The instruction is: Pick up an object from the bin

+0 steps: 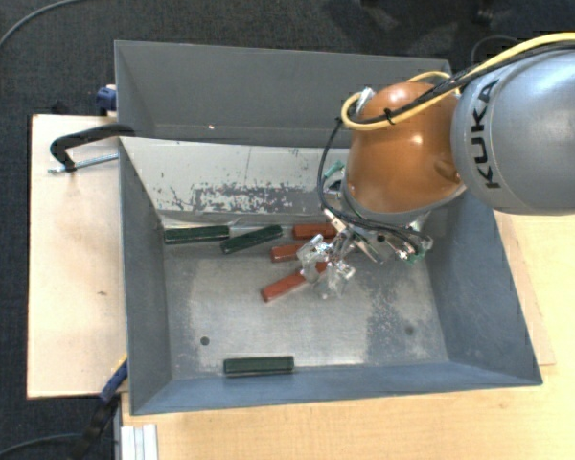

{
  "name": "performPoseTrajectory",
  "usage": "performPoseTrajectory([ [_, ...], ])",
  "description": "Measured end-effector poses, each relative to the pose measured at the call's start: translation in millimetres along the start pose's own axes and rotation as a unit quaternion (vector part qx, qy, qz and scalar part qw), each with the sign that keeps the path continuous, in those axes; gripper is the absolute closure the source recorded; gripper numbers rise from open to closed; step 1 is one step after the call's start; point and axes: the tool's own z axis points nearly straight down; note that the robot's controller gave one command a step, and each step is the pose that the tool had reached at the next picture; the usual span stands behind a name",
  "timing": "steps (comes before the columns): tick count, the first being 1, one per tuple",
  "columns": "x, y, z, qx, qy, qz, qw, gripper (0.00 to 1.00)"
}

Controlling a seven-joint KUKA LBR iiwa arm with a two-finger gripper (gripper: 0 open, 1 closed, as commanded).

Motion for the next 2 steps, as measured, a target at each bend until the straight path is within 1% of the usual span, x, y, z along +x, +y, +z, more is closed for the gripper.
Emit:
performPoseTrajectory([
  [1, 0.1, 0, 0, 0.000, 0.0000, 0.000, 1.0000, 0.00],
  [2, -44.2, 2, 77, 0.000, -0.0013, 0.134, 0.9909, 0.00],
])
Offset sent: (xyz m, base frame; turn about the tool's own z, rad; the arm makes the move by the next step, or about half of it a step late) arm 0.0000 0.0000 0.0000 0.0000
